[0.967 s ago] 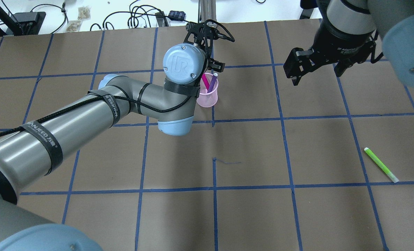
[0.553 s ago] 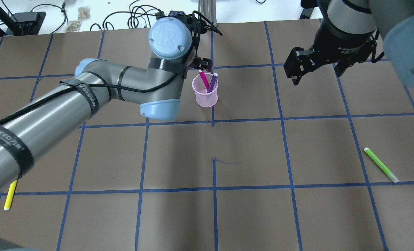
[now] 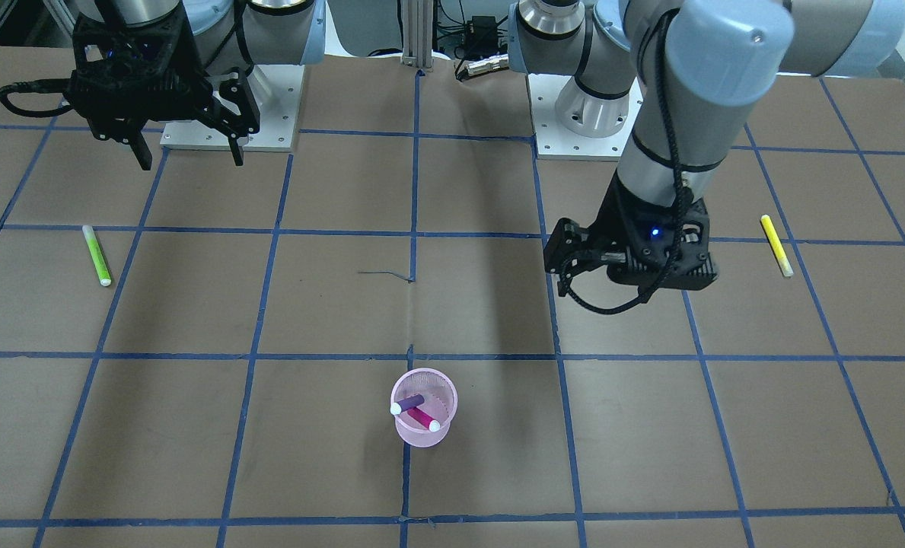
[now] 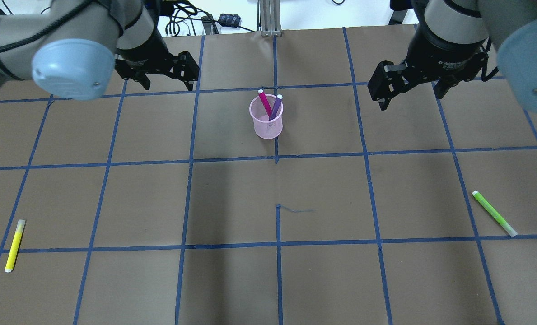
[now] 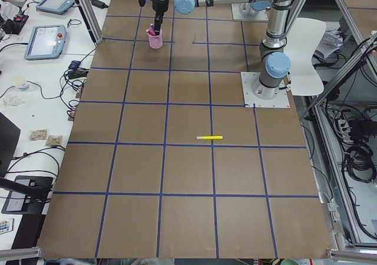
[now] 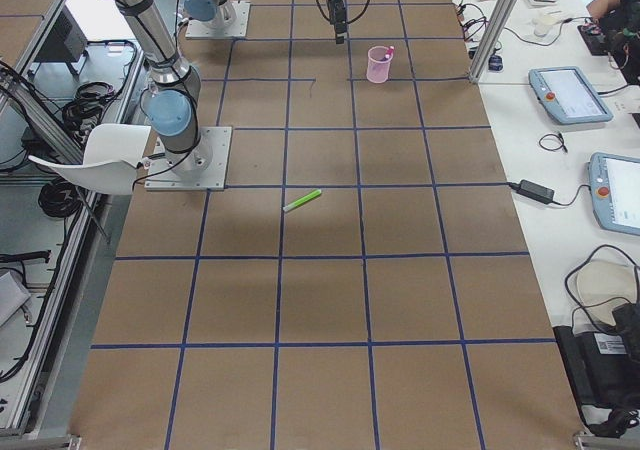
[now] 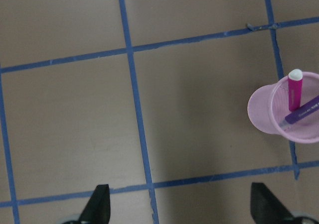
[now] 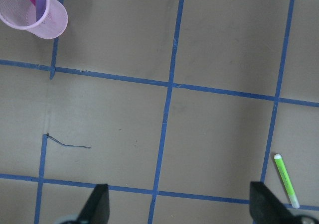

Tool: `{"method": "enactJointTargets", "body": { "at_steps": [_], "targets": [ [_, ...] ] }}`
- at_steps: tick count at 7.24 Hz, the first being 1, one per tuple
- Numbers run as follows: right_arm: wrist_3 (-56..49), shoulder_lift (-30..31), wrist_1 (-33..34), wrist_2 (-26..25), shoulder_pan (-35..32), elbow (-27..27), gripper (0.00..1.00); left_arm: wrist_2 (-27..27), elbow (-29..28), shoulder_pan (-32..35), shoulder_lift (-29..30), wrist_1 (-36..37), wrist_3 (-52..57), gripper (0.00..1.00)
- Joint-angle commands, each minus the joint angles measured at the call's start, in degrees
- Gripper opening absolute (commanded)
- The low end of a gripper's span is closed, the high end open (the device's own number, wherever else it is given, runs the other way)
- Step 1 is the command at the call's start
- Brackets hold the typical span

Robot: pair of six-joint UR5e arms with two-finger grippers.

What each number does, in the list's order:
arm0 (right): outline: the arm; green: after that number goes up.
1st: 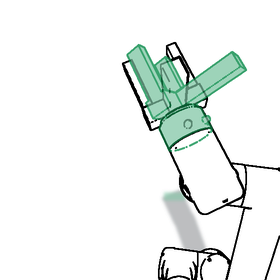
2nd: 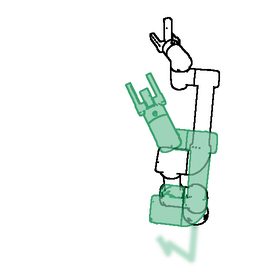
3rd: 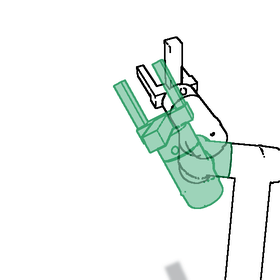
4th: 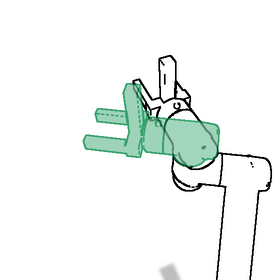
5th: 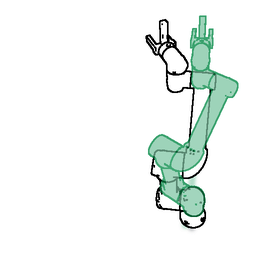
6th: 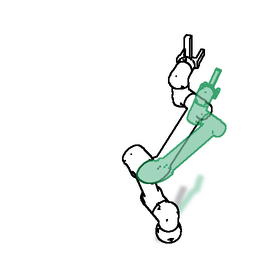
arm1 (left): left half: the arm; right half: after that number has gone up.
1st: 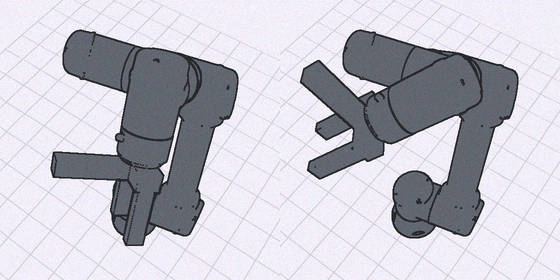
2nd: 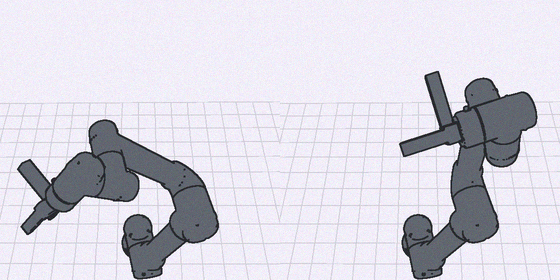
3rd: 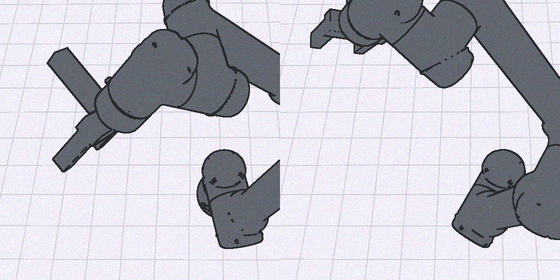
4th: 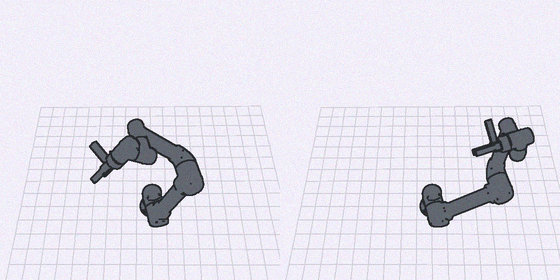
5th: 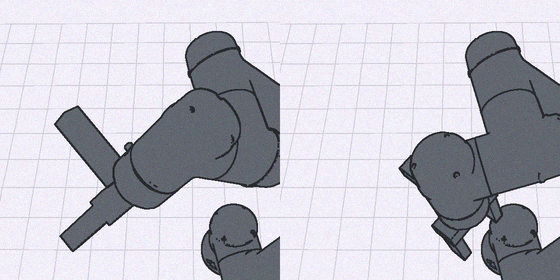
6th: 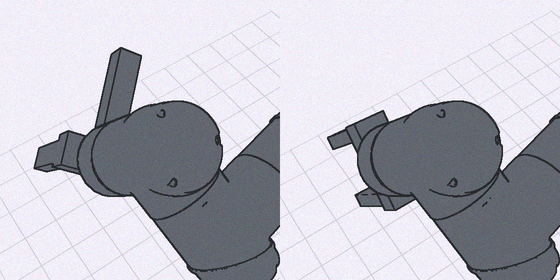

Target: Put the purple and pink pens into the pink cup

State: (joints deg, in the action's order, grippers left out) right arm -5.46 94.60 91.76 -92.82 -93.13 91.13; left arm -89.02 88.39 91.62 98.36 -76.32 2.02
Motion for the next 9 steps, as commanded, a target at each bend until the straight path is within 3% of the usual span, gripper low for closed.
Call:
{"method": "enactJointTargets", "body": {
  "at_steps": [1, 4, 9],
  "targets": [
    [0.3, 0.3, -0.1, 0.1, 0.0, 0.2, 1.0, 0.1, -0.7, -0.9, -6.1, -8.1, -0.6, 1.0],
    [0.1, 0.0, 0.0, 0.0, 0.0, 0.0, 1.0, -1.4, -0.1, -0.6, -9.7, -8.7, -3.8, 1.0],
    [0.0, -0.3, 0.0, 0.4, 0.0, -0.3, 1.0, -1.3, 0.4, -0.3, -9.8, -8.0, -4.0, 1.0]
  ]
}}
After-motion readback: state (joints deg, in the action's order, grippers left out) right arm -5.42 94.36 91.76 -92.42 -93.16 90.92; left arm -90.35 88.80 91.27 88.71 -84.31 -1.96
